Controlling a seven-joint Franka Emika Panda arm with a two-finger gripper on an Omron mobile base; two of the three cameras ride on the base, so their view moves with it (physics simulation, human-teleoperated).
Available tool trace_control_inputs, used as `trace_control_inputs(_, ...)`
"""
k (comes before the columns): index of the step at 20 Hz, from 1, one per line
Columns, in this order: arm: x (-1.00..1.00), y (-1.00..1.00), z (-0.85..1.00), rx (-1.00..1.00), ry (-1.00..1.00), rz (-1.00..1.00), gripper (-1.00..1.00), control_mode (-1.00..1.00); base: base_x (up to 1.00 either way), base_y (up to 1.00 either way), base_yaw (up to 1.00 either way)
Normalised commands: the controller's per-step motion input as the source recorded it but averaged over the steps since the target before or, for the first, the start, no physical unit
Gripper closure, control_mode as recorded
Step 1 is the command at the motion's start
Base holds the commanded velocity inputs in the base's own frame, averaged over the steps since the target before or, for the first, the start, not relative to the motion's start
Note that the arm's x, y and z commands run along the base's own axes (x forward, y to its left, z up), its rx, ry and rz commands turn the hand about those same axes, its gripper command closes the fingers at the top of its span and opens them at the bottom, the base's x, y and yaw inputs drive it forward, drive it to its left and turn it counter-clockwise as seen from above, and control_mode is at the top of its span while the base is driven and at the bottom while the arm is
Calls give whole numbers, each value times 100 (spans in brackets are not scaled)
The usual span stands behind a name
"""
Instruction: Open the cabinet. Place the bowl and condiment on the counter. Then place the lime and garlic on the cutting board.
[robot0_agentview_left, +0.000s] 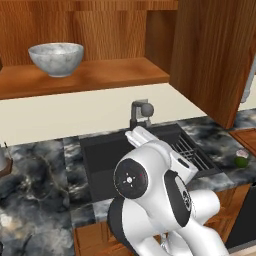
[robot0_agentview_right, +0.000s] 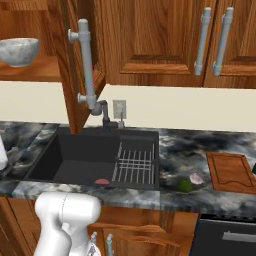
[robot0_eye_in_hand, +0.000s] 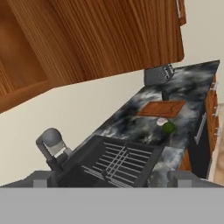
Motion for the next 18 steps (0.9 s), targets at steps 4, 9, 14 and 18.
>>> trace_control_inputs(4,0,0,0,0,0,0,-100,100,38,27,0)
trace_control_inputs(9,0,1,0,0,0,0,-100,-100,3,4,0)
trace_control_inputs(14,0,34,5,0,0,0,-100,-100,0,0,0)
trace_control_inputs(18,0,50,16,-2,2,0,-100,-100,0,0,0)
